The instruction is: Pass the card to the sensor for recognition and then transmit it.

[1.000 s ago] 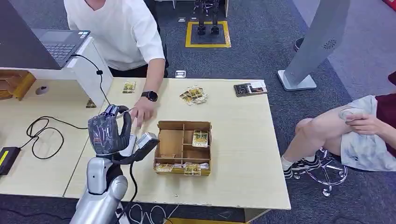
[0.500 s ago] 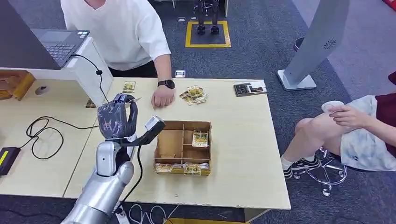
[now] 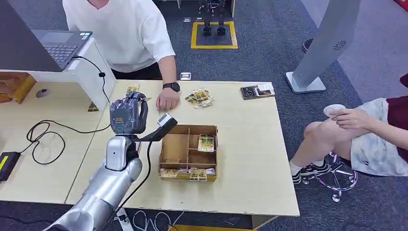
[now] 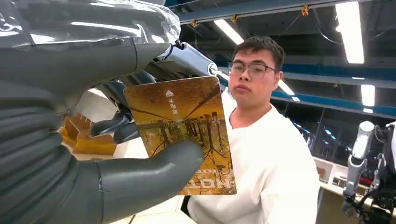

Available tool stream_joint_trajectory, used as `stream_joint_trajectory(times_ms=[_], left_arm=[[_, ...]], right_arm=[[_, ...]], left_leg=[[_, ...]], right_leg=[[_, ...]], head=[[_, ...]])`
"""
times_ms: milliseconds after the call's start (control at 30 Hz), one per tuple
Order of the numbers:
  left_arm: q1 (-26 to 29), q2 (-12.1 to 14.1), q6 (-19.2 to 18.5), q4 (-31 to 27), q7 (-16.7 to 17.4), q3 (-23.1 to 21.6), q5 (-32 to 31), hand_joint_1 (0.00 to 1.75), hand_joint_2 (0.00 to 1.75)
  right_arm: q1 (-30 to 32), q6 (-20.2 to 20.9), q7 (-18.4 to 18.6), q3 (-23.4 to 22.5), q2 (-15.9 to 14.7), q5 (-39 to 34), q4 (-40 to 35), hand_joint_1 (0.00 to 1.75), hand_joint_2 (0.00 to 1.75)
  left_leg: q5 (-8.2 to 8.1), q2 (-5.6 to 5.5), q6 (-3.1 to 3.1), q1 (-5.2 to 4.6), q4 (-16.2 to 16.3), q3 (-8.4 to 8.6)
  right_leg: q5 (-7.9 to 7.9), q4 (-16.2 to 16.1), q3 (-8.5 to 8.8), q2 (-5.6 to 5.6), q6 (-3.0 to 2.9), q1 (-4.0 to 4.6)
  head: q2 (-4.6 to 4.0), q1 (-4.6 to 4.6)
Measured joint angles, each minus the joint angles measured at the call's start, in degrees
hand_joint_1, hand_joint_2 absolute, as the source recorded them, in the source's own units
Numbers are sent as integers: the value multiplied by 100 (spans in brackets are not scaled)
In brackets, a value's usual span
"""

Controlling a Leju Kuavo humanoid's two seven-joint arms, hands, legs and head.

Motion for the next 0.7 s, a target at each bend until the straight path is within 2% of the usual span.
stream_joint_trajectory(times_ms=[367,700], left_arm=[[-160,9,0,452,354,-129,-15,175,175],[-197,43,2,636,485,-129,11,175,175]], right_arm=[[0,-2,17,0,-4,0,-11,0,175],[0,-2,33,0,-7,-17,-15,0,175]], left_leg=[[0,0,0,0,0,-1],[0,0,0,0,0,-1]], right_leg=[[0,0,0,0,0,0],[0,1,0,0,0,0]], head=[[0,0],[0,2]])
